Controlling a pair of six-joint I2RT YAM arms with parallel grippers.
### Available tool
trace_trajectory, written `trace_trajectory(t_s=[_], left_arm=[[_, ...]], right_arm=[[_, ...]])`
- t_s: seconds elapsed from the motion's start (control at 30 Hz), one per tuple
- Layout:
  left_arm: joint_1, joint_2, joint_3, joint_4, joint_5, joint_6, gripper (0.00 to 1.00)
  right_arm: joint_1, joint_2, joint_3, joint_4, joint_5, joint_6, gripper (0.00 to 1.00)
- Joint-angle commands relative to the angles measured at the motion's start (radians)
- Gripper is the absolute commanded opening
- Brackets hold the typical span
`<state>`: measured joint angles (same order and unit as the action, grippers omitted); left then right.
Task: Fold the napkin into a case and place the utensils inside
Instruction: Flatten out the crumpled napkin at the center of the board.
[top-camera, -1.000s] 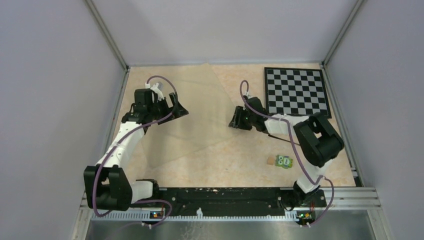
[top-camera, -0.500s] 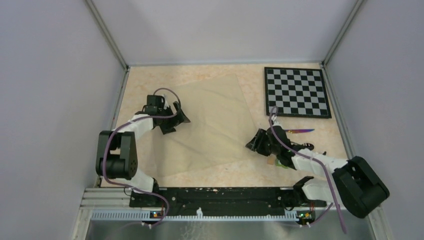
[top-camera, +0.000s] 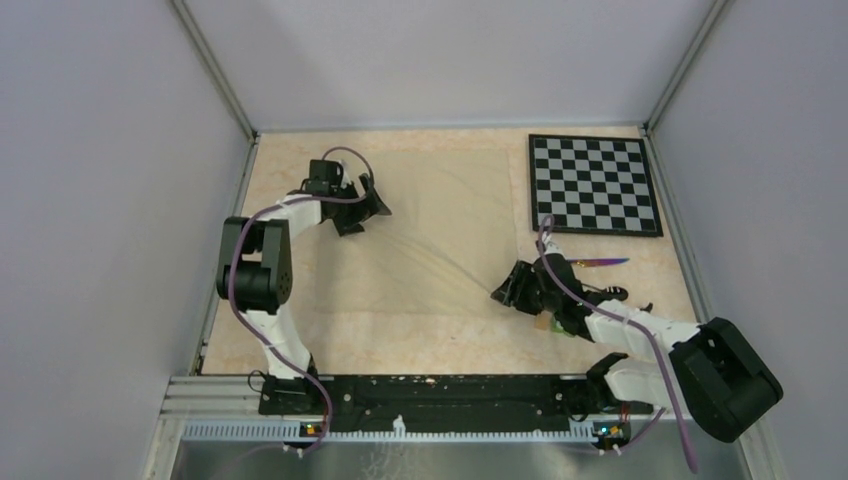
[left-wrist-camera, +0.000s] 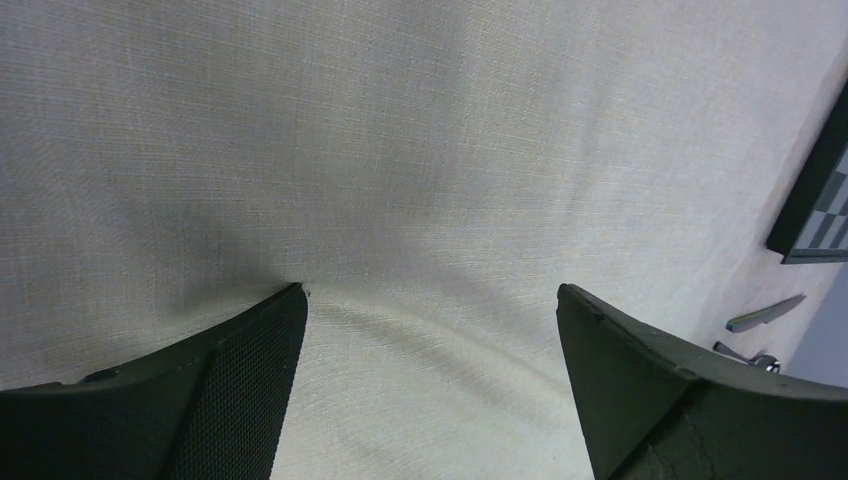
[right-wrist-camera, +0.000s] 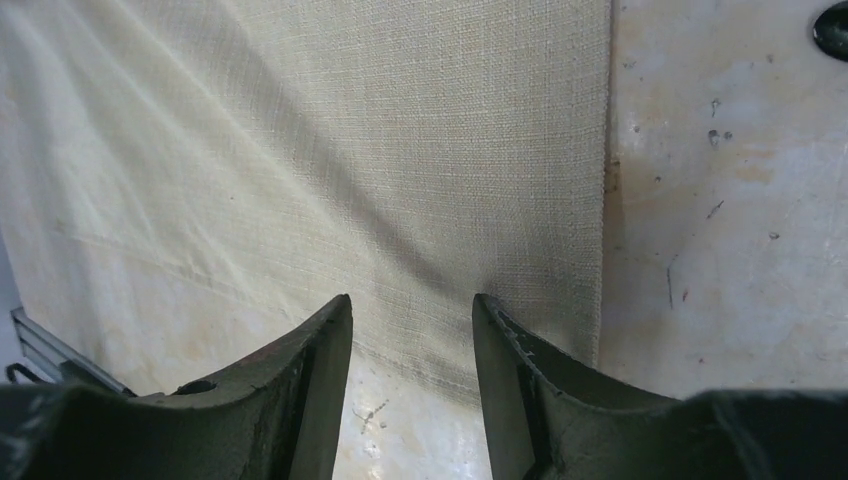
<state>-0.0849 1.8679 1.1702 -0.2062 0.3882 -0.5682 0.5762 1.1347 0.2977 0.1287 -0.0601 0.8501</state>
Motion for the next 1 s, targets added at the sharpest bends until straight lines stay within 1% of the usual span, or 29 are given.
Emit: trace_trajectory(t_s=[0.0,0.07,0.13,0.17,0.23,0.27,0.3,0.4,0.47,0.53,0.7,0.77,0.97], left_arm=[[0.004,-0.063,0.006,-0.105,-0.112,0.075,0.99],[0.004,-0.153,-0.036,-0.115,-0.109,0.076,0.99],[0.004,-0.263,-0.092,-0.115,-0.075,0.076,0.99],[0.004,-0.322,-0.12,-0.117,-0.056,0.077,0.99],[0.004,-0.439,-0.165,-0.13,-0.033,0.09,0.99],[0.004,-0.493,-0.179,-0.142,-0.036,0.098,0.99],[0.005,-0.556,-0.192,-0.157,-0.037,0.102,0.99],[0.005,-0.673,-0.203,-0.207,-0.049,0.112,0.99],[0.005,-0.731,-0.211,-0.236,-0.047,0.114,0.99],[0.005,-0.785,-0.234,-0.247,-0.022,0.105,0.99],[0.005,-0.891,-0.345,-0.193,0.079,0.06,0.99],[0.005,-0.914,-0.367,-0.207,0.083,0.064,0.99],[0.005,-0.977,-0.37,-0.259,0.07,0.086,0.99]], right_arm=[[0.02,0.004,0.089,-0.171,-0.007,-0.125,0.48],[0.065,-0.043,0.178,-0.318,0.117,-0.183,0.48],[0.134,-0.09,0.252,-0.443,0.222,-0.228,0.53],[0.143,-0.104,0.284,-0.486,0.24,-0.24,0.58],[0.146,-0.096,0.336,-0.568,0.245,-0.236,0.79],[0.146,-0.079,0.368,-0.612,0.239,-0.226,0.83],[0.146,-0.049,0.399,-0.678,0.233,-0.202,0.83],[0.145,0.06,0.504,-0.868,0.224,-0.042,0.83],[0.146,0.13,0.557,-0.998,0.214,0.115,0.79],[0.145,0.165,0.579,-1.077,0.208,0.214,0.73],[0.146,0.181,0.551,-1.06,0.259,0.321,0.68],[0.146,0.195,0.554,-1.054,0.255,0.35,0.66],[0.146,0.246,0.587,-1.089,0.278,0.405,0.64]])
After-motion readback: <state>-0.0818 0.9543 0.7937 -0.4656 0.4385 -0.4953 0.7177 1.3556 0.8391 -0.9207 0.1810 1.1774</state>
